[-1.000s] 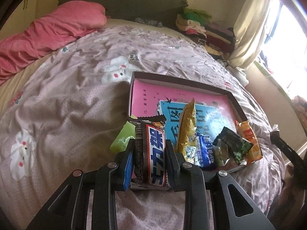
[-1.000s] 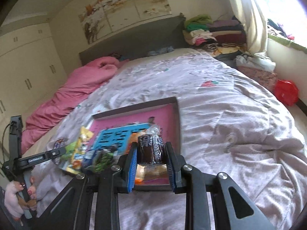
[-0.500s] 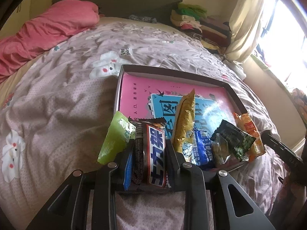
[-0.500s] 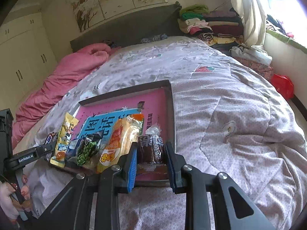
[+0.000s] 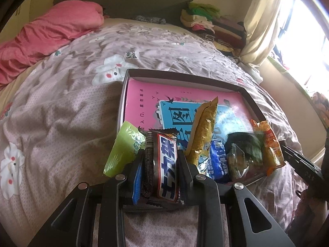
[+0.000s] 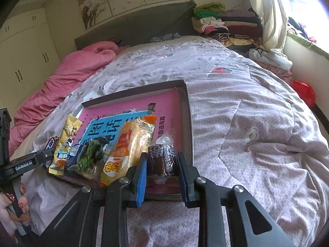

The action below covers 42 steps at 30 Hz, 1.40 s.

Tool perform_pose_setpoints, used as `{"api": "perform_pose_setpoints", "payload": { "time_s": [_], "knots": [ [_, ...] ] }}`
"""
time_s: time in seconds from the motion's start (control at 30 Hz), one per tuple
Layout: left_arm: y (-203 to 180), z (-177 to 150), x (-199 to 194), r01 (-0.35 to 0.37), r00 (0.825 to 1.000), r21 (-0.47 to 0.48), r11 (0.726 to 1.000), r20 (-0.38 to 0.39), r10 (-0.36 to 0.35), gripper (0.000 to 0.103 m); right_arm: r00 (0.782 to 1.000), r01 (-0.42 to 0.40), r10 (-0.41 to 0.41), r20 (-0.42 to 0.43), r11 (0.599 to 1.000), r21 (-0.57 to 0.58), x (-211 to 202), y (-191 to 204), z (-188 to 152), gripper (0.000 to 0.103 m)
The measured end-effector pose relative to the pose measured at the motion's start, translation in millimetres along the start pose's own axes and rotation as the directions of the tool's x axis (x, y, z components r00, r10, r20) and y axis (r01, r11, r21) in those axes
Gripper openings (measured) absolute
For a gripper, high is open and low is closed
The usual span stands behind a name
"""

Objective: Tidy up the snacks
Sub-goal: 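Lower the bar into the tray with left tool while right tool lowers the dark snack there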

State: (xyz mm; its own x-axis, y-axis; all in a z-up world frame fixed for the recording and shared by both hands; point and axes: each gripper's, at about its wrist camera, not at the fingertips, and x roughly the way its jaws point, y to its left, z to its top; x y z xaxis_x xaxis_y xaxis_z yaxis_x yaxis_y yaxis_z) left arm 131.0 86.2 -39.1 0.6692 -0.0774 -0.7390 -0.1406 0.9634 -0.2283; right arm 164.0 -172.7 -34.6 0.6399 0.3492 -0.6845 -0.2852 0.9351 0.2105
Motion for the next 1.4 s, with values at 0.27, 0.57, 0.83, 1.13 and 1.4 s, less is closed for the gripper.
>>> {"api": "perform_pose_setpoints", "payload": {
  "time_s": [0.27, 0.57, 0.83, 1.13, 1.4],
  "knots": [
    [0, 0, 0, 0.000, 1.000, -0.001, 1.000, 0.001, 0.000, 0.030, 1.000, 0.001, -0.001, -0.005, 1.000, 0.002, 1, 0, -2, 0.028],
    [0, 0, 0, -0.001, 1.000, 0.002, 1.000, 0.001, 0.001, 0.030, 0.999, 0.035, -0.035, 0.008, 0.999, 0.013, 0, -2, -3, 0.028],
    [0, 0, 1, 0.000, 1.000, 0.000, 1.000, 0.001, 0.000, 0.030, 1.000, 0.020, -0.020, -0.009, 1.000, 0.001, -1, -1, -6, 0.028],
    [0, 0, 1, 0.000, 1.000, 0.000, 1.000, 0.001, 0.000, 0.030, 1.000, -0.005, 0.004, -0.023, 1.000, -0.019, 4, 7, -9, 0.028],
    [0, -1, 1, 0.000, 1.000, 0.002, 1.000, 0.003, 0.000, 0.030, 0.999, -0.030, 0.030, -0.020, 0.999, -0.035, 4, 12, -10, 0.028]
  ]
}}
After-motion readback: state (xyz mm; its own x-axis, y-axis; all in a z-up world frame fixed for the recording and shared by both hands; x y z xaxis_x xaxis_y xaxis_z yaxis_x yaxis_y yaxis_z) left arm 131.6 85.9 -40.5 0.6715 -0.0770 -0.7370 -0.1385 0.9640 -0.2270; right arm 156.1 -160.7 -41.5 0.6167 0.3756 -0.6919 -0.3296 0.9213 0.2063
